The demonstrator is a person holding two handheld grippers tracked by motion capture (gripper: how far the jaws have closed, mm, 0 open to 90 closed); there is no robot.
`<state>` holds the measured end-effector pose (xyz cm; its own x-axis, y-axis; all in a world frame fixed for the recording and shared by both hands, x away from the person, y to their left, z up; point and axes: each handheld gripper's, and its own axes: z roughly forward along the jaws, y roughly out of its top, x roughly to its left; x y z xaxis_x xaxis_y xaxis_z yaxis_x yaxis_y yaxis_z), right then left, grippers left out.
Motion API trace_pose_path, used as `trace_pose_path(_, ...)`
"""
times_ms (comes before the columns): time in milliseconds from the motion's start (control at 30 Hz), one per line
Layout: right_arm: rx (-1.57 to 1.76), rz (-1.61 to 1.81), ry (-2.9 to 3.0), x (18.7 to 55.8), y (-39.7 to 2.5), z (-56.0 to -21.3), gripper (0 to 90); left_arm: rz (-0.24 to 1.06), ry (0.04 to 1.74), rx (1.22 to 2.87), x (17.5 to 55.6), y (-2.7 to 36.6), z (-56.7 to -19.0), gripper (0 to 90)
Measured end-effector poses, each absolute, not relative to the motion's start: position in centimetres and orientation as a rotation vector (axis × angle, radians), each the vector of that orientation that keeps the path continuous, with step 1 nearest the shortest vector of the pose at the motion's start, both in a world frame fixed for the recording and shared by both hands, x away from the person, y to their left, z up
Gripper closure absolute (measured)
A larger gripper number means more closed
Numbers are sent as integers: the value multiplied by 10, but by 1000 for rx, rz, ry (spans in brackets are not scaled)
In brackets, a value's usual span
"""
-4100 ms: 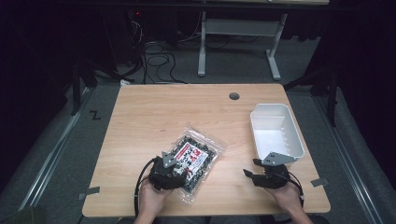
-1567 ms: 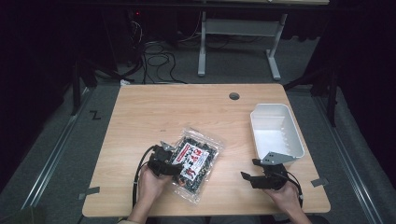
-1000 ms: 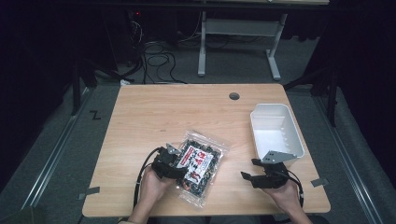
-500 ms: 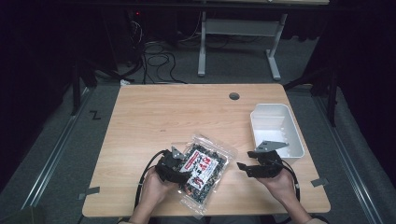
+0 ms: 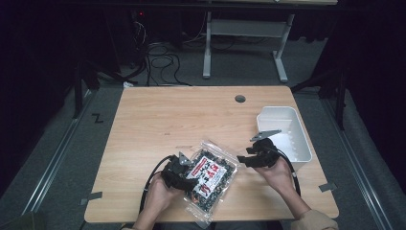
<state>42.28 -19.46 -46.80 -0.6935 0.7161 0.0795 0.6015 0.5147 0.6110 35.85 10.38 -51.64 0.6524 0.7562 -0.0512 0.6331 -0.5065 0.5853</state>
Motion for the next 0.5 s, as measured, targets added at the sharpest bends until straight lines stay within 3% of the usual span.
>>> trace_pose_path(500, 1181, 821, 2663, 433, -181, -479, 601, 275, 1042, 2315, 357, 101, -516, 282)
